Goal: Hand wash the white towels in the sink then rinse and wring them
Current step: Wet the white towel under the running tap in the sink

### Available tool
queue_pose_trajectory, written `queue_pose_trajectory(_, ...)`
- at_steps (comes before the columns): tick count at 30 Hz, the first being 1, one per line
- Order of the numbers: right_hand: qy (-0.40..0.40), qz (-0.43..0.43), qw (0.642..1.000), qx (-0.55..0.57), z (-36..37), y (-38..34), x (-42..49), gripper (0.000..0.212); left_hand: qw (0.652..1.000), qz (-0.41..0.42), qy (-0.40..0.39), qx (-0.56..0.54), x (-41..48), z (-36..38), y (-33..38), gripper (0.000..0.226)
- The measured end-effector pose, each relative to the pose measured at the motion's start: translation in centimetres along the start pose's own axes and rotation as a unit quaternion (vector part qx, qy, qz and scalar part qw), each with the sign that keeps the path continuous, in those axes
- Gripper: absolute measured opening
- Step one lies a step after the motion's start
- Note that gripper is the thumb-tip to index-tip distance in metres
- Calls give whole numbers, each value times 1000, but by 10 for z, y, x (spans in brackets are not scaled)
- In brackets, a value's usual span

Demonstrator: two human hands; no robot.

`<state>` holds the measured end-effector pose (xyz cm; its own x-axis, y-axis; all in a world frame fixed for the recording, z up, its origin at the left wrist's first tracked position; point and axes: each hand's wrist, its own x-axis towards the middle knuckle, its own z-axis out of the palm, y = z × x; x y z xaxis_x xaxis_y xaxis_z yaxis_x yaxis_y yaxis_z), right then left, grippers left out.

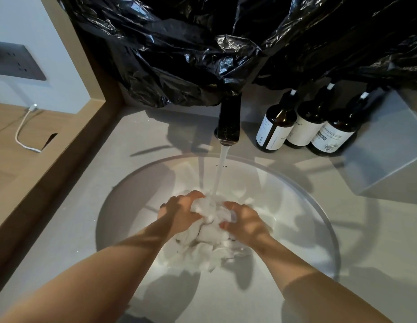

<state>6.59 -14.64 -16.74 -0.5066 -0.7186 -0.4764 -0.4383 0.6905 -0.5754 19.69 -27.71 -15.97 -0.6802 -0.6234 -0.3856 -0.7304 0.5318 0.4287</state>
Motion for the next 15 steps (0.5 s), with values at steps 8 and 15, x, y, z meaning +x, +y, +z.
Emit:
queue_pose_trajectory(8, 143, -82, 983, 87, -44, -24, -17, 12, 952, 4, 76, -298, -16, -29, 5, 24)
queue_pose_trajectory(15, 117, -125, 974, 149, -63, -28, -35, 22, 918, 23, 58, -393, -35, -55, 3, 22)
